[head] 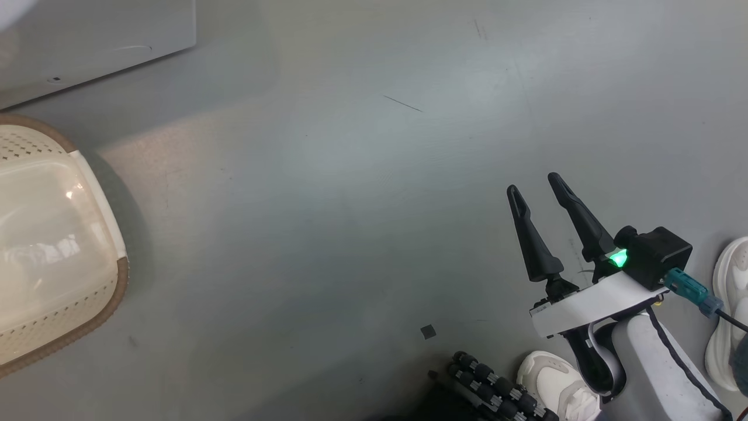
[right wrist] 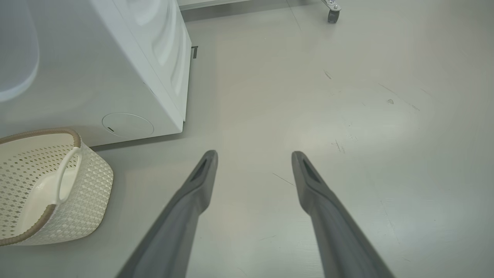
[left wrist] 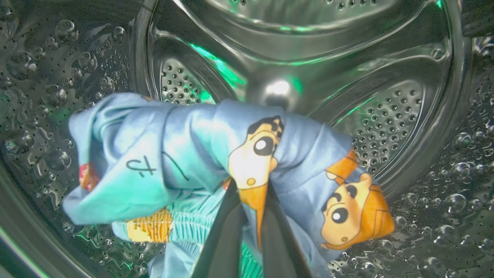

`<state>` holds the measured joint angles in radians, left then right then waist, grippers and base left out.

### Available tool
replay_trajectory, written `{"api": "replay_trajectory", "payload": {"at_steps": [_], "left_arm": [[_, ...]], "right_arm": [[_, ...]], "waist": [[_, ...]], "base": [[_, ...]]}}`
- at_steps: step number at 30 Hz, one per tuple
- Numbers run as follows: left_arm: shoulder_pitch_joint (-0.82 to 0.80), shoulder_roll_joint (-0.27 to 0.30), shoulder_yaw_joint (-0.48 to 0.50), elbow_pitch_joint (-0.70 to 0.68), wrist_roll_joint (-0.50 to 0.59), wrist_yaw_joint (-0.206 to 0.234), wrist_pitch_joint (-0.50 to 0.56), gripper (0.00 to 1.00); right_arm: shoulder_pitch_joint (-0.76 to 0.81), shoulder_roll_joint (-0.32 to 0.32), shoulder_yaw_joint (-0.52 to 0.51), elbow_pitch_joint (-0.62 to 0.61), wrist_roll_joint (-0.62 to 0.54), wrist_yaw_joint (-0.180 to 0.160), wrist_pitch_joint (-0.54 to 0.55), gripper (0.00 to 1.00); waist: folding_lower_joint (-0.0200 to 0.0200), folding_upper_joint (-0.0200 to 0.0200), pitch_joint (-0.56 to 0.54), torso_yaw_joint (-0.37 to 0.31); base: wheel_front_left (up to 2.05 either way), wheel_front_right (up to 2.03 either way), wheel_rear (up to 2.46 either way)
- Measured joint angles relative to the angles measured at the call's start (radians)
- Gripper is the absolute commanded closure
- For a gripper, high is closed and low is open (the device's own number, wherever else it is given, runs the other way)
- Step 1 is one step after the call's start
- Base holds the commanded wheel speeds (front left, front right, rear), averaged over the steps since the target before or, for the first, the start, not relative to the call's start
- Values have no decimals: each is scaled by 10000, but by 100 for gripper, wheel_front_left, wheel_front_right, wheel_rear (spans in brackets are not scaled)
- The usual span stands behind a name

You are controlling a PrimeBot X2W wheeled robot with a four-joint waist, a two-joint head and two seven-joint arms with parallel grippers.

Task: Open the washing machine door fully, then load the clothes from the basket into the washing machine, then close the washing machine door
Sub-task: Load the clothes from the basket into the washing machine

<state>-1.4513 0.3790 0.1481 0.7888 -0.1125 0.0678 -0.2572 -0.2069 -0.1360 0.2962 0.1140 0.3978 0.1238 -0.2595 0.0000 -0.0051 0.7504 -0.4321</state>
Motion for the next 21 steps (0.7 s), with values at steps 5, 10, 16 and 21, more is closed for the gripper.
{"api": "replay_trajectory", "payload": {"at_steps": [5,10,16,21], "left_arm": [[30,19,-46,623,132,10,2,100],[54,82,-146,1225,257,12,2,100],[51,128,-188,1486,270,12,2,80],[37,199,-234,1816,341,15,27,12]], "right_arm": [[15,-4,0,2,0,0,0,0],[39,-23,-2,8,2,0,0,0],[158,-54,0,8,2,0,0,0],[205,-56,-2,15,2,0,0,0]], "waist": [[0,0,4,-52],[0,0,-31,-72],[0,0,-68,-94],[0,0,-95,-112]], "base": [[0,0,0],[0,0,0],[0,0,0],[0,0,0]]}}
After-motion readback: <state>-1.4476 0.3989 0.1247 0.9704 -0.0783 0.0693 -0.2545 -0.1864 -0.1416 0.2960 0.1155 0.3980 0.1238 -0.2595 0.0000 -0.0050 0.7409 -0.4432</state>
